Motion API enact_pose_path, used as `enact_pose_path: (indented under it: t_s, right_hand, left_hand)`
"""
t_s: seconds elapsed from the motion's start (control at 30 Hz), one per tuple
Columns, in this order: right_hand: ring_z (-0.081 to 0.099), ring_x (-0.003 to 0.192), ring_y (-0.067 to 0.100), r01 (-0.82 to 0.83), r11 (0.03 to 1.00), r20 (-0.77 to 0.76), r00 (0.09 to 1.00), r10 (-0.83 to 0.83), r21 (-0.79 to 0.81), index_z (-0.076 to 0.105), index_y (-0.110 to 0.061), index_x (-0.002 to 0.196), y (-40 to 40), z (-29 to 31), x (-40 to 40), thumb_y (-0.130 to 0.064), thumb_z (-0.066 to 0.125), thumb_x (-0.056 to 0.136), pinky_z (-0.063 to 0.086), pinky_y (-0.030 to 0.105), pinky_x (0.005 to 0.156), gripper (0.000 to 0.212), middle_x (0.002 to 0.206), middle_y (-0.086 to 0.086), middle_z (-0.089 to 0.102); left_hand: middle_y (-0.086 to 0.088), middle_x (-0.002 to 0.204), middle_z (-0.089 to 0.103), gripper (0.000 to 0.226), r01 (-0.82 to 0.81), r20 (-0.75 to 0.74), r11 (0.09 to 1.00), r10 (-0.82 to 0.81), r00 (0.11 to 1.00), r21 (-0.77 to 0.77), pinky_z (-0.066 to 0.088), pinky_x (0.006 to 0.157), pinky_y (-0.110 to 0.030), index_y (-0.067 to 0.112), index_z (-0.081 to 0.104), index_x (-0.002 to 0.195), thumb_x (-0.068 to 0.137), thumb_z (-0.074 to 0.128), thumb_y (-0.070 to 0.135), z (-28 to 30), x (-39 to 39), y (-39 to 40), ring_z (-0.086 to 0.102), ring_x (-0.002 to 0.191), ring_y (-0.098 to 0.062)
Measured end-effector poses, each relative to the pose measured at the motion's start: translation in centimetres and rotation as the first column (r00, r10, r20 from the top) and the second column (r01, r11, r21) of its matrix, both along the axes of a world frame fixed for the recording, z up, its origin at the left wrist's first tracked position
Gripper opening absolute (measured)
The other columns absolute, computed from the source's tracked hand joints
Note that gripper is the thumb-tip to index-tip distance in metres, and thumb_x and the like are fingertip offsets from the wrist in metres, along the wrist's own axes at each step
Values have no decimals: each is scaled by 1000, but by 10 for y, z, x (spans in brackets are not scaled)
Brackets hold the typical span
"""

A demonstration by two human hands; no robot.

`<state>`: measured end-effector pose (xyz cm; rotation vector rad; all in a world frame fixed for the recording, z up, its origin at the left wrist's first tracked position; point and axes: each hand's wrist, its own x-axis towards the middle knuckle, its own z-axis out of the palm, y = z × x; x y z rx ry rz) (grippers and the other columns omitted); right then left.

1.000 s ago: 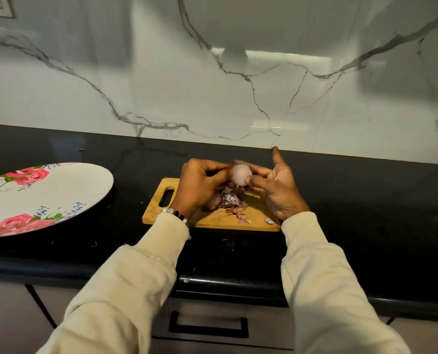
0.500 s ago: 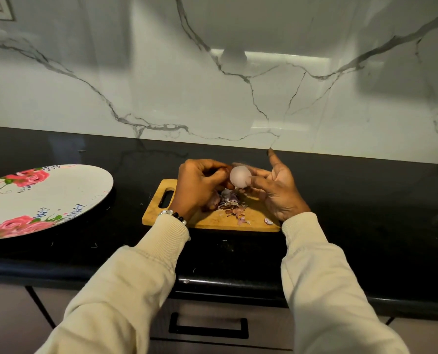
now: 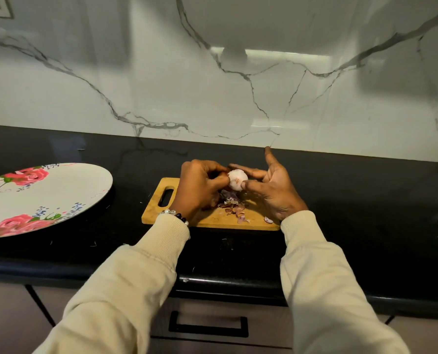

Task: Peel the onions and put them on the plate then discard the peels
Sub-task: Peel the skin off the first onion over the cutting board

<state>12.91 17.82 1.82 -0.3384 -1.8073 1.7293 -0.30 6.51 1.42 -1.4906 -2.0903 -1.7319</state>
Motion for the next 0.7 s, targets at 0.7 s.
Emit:
enact_pose_path:
  t_s: [0.7]
  right_hand:
    - [69,105,30,17,992,-182,982,-39,-122,2,-32,157,2,0,-4,22,51,86,59,41,83,102,113,16,70]
  left_hand:
    - [-13,77,72,21,144,355,969,-210,911,202,54,67,-57,5,74,90,92,55,-4,0,5,2,61,69,-35]
